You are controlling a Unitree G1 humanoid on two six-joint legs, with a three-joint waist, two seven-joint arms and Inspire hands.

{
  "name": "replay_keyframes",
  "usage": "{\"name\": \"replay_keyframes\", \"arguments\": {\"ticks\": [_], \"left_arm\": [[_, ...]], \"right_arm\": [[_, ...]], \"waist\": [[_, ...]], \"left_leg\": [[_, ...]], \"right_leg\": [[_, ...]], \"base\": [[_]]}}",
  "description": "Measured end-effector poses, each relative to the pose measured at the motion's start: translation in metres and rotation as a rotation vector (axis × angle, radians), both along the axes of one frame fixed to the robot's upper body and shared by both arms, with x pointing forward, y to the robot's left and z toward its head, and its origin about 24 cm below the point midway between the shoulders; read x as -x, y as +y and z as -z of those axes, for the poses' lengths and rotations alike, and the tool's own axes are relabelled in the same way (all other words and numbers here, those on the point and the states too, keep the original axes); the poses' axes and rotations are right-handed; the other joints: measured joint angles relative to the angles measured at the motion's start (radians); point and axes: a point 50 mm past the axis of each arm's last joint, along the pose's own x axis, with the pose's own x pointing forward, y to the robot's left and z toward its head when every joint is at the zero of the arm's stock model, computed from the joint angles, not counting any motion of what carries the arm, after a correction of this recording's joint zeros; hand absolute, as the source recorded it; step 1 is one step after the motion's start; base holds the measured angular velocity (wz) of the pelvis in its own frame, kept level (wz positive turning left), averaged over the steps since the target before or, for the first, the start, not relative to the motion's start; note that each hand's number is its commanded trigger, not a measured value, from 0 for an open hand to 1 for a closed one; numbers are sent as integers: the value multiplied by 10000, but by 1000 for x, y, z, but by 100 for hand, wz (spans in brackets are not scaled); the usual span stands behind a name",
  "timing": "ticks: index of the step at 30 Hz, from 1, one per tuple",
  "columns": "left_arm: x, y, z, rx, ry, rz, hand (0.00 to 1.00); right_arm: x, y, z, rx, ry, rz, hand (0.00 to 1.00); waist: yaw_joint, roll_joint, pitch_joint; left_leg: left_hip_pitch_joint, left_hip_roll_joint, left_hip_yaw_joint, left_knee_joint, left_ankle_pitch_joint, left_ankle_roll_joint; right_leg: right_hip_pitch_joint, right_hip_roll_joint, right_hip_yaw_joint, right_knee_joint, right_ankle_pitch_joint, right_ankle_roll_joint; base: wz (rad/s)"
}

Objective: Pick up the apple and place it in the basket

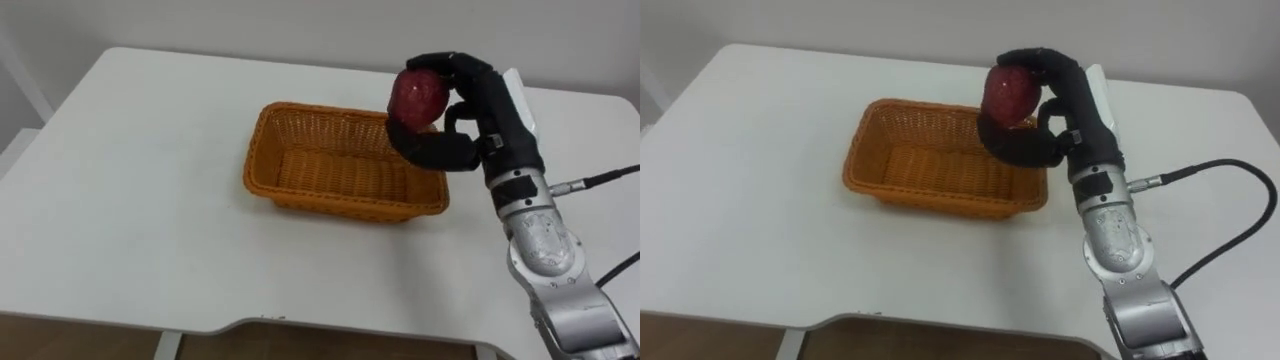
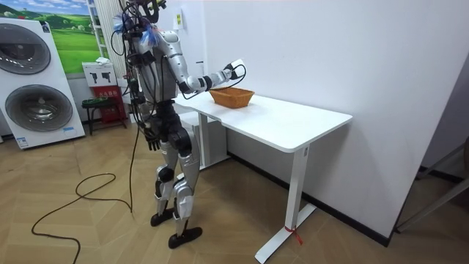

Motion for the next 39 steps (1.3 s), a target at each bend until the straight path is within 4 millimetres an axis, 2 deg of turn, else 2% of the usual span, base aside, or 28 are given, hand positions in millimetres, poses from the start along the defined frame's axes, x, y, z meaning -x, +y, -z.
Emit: {"name": "replay_keyframes", "arguments": {"ticks": [10, 15, 23, 28, 31, 37, 39], "left_arm": [[2, -3, 1, 69, 239, 213, 0], [3, -5, 2, 104, 320, 423, 0], [2, -6, 2, 105, 303, 502, 0], [5, -6, 2, 82, 373, 468, 0], [11, -5, 2, 79, 509, 419, 0], [21, 0, 0, 26, 558, -216, 0], [27, 4, -2, -105, 540, -727, 0]], "right_arm": [[1, 7, -7, 8, -256, -381, 0], [2, 14, -4, -12, -127, -695, 0], [2, 14, -4, -57, -113, -705, 0], [2, 12, -5, -84, -164, -574, 0], [2, 8, -6, -129, -288, -268, 0], [2, -42, -25, -769, -1364, 2363, 0], [9, -71, -34, -913, -2108, 3911, 0]], "waist": [[39, -20, -1], [20, -1, 42], [-18, 13, 54], [-101, -9, 38], [-295, -36, 18], [-658, -46, 9], [-874, -54, 1]], "left_leg": [[-8, -29, -25, -1, 6, 11], [-9, -42, -22, -2, 11, 19], [-29, -39, -25, -22, 11, 20], [-17, -38, -27, -13, 11, 20], [-1, -40, -30, -12, 11, 20], [74, -61, -25, -19, 16, 28], [78, -56, -12, -21, 15, 28]], "right_leg": [[3, -35, -51, 0, -2, 3], [5, -65, -118, 1, -2, 7], [3, -59, -140, -6, -2, 9], [7, -55, -135, -13, -2, 9], [14, -63, -137, -15, -2, 9], [68, -74, -85, -7, -4, 13], [63, -60, -47, -16, -7, 19]], "base": [[0], [0], [0], [0], [0], [0], [-2]]}}
